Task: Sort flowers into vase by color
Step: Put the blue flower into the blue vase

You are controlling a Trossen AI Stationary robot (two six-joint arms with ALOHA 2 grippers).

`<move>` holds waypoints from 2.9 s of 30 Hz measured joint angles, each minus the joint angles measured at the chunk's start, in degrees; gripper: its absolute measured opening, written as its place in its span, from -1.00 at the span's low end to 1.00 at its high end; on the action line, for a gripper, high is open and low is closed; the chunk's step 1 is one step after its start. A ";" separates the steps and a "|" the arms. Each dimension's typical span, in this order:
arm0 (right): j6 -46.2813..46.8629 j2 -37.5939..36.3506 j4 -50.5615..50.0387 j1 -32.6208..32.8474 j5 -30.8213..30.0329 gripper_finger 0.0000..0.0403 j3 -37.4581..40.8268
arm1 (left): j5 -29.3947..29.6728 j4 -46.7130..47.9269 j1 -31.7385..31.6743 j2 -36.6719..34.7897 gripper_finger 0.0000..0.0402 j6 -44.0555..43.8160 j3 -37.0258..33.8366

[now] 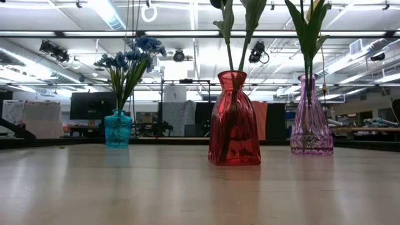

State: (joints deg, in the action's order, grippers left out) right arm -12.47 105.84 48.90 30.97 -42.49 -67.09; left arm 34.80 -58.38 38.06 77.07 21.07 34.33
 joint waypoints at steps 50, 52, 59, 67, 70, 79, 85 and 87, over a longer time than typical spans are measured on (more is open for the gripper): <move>-9.41 -0.11 6.35 3.75 -14.09 -0.73 0.00 | 18.37 -7.03 0.96 12.41 -0.30 6.49 7.10; -10.47 -0.11 6.38 4.29 -16.56 -0.73 0.00 | 21.30 -6.36 1.55 12.01 -0.24 7.05 7.13; -11.23 -0.17 5.69 5.30 -23.88 -0.73 0.00 | 27.58 1.37 2.48 12.01 -0.14 3.81 8.87; -5.52 -0.20 -2.83 5.30 -20.10 -0.73 -1.63 | 27.27 26.22 2.43 12.01 -0.13 -6.68 17.43; -3.68 -0.20 -11.82 5.28 -18.24 -0.73 -5.59 | 23.27 33.83 2.39 12.01 -0.13 -9.65 20.53; 6.06 -0.55 -45.20 3.54 -4.24 -0.73 -22.24 | 19.78 41.58 3.73 10.74 -0.13 -9.37 24.53; 10.82 -0.55 -55.77 0.74 1.84 -0.73 -25.79 | 17.88 47.93 4.77 7.90 -0.13 -13.93 24.65; 10.99 -0.55 -56.63 0.20 2.79 -0.73 -25.81 | 17.85 49.14 4.79 7.92 -0.13 -14.64 24.65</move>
State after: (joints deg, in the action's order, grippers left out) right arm -1.48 105.30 -7.73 31.17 -39.70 -92.90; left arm 52.65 -9.24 42.85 84.99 6.43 58.98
